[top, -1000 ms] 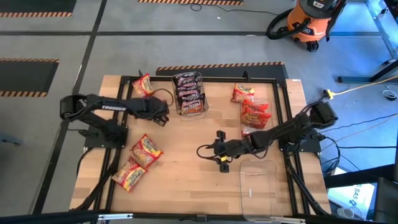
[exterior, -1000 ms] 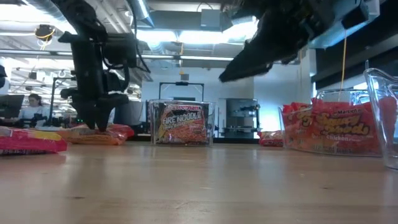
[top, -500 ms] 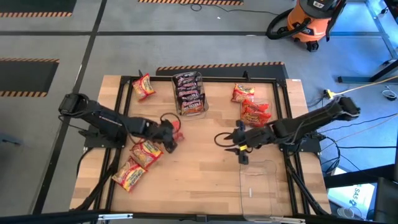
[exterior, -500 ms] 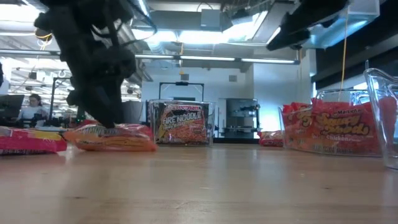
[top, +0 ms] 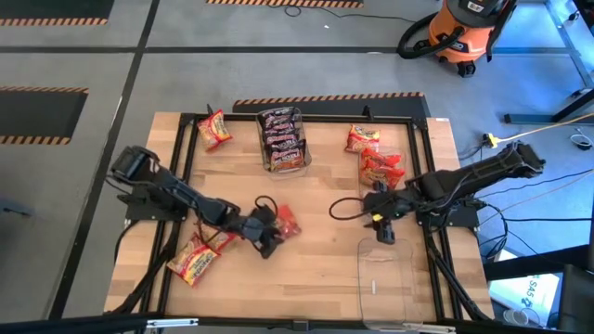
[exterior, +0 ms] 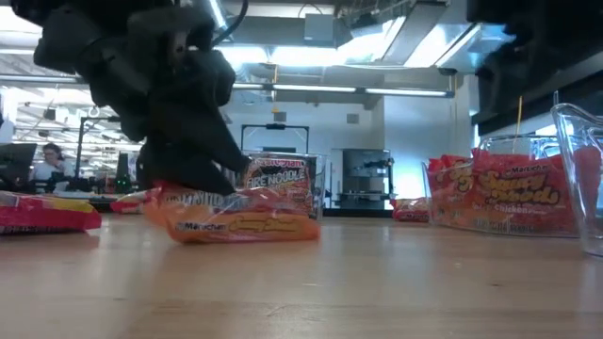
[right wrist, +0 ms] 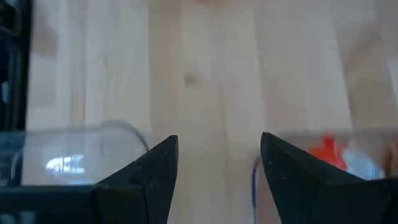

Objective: Sort Maruchan noodles
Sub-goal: Move the orange noodle pack to the center of the table, then adjust the orange noodle pack on the middle transparent bin, then put the orange noodle pack into the middle transparent bin

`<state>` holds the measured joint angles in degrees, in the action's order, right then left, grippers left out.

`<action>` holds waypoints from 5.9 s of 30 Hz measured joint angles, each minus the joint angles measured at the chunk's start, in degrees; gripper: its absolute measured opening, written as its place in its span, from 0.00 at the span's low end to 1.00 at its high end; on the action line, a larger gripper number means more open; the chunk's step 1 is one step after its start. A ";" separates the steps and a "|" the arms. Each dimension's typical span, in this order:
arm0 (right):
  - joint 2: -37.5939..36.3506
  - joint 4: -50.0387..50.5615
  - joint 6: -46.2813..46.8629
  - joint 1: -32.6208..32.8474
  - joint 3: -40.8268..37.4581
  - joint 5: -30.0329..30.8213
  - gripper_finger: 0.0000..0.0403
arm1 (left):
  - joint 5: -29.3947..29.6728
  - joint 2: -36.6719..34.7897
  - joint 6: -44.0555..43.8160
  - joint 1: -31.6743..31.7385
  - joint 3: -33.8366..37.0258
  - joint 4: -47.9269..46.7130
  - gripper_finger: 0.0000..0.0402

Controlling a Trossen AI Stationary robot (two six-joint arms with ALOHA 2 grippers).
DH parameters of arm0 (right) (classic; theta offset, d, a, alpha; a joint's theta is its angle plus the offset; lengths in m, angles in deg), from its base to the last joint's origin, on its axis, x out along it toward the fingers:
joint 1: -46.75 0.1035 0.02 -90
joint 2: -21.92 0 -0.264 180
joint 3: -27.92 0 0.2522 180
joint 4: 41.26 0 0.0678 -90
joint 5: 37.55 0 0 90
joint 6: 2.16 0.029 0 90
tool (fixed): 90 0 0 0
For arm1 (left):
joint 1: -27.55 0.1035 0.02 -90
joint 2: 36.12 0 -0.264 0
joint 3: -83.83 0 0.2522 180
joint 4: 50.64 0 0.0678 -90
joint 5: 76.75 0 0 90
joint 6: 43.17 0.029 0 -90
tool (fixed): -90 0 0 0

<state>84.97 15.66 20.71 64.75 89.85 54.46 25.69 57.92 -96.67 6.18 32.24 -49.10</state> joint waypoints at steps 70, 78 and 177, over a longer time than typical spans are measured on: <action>4.30 12.64 -24.18 -29.38 0.52 7.91 0.00 | 2.52 1.42 2.82 -2.65 0.05 5.14 0.46; 4.28 7.51 -28.73 -30.03 0.50 9.01 0.00 | 3.33 1.42 2.69 -3.10 0.05 5.19 0.46; 12.66 4.20 4.25 -10.47 12.44 13.87 0.46 | 5.58 -2.50 4.60 -5.53 -0.72 9.07 0.46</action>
<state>97.63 19.86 24.97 54.28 102.29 68.33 31.28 55.42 -92.06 0.65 31.52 -40.03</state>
